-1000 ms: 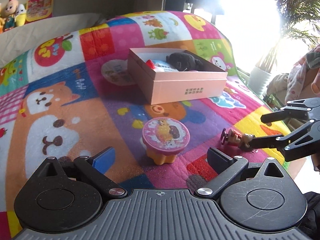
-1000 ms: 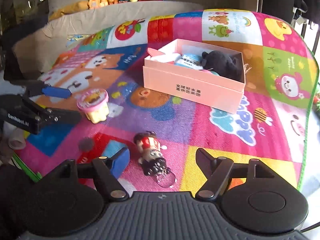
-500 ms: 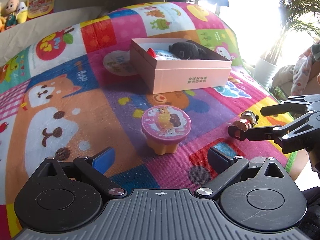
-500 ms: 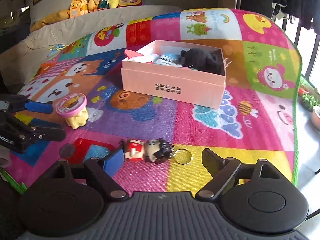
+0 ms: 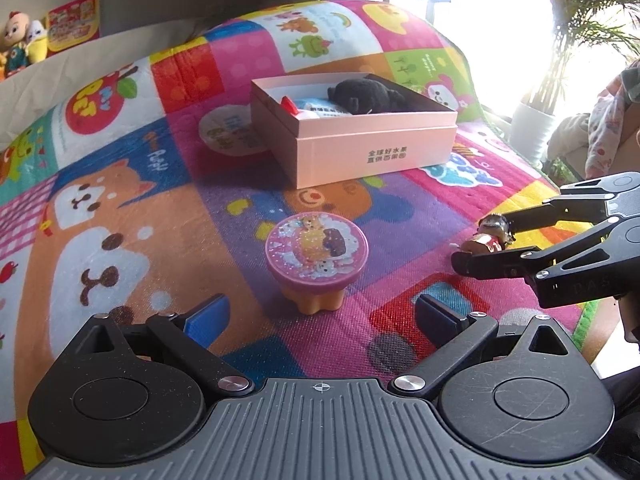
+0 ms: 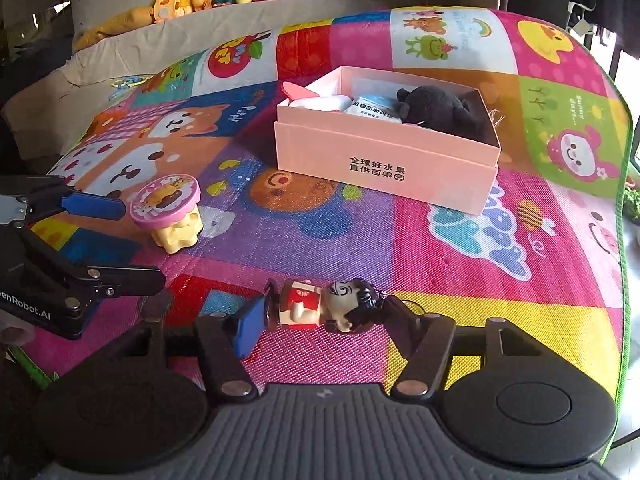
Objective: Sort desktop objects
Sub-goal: 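Carry the figure with the right tool while the left tool boxes the cup toy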
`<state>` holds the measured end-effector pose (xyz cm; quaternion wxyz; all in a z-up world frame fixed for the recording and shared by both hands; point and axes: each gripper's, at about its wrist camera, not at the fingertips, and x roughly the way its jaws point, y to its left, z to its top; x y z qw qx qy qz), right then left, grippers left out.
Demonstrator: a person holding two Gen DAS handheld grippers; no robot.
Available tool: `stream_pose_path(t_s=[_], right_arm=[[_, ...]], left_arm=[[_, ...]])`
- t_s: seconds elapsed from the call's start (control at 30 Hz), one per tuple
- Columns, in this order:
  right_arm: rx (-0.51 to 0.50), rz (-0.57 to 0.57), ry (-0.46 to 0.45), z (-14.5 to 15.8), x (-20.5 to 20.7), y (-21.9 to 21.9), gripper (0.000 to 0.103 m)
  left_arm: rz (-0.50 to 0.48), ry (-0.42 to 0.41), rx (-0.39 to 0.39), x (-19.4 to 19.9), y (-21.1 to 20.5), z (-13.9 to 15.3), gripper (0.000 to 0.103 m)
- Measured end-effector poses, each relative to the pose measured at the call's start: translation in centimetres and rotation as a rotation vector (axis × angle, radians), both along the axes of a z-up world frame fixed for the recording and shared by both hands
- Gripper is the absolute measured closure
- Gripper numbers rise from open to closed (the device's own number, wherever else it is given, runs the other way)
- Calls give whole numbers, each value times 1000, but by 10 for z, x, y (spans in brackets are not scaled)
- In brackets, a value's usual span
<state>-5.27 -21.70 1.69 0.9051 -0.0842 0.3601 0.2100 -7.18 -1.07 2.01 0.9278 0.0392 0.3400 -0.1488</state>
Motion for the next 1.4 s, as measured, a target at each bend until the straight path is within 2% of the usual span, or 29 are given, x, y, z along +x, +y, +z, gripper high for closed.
stream_pose_path(t_s=[0.13,0.23,0.37,0.5,0.63,0.67,0.77,0.9,1.0,1.1,1.2,1.3,1.37,1.4], right_arm=[[-3,-19,-30,6,-4,-7,40],[12,-33,-43,12,-7,-14,40],[13,-41,-52,15,-11,-20,40],[9,-35,-54,16,-16,-23,40],[13,-44,-68,22,-22,-29,40],[15,-49,-74,24,-23,-32,40],[15,-67,-108,34,-28,-41,40],[4,-96,-191,56,-34,-57,40],[12,-125,-271,78,-36,-70,40],[24,-148,-341,96,-39,-80,40],[26,-160,-368,103,-38,-86,40],[21,-179,-350,103,-32,-91,40],[7,-189,-345,102,-29,-94,40],[1,-193,-344,101,-28,-95,40]], left_arm=[[-6,-39,-29,1,0,4,2],[-15,-55,-17,6,-5,5,3],[-17,-42,11,17,-13,-1,14],[-11,-45,19,25,-14,-5,19],[-24,-53,28,26,-13,-6,43],[-28,-52,25,25,-12,-5,44],[-52,-88,26,17,-13,7,44],[-113,-216,22,16,-20,57,44],[-138,-302,6,39,-29,98,44],[-150,-345,-7,75,-41,122,44],[-130,-340,-38,118,-53,127,43],[-114,-259,-110,151,-52,119,30],[-75,-241,-153,156,-43,114,18],[-58,-240,-160,156,-36,111,16]])
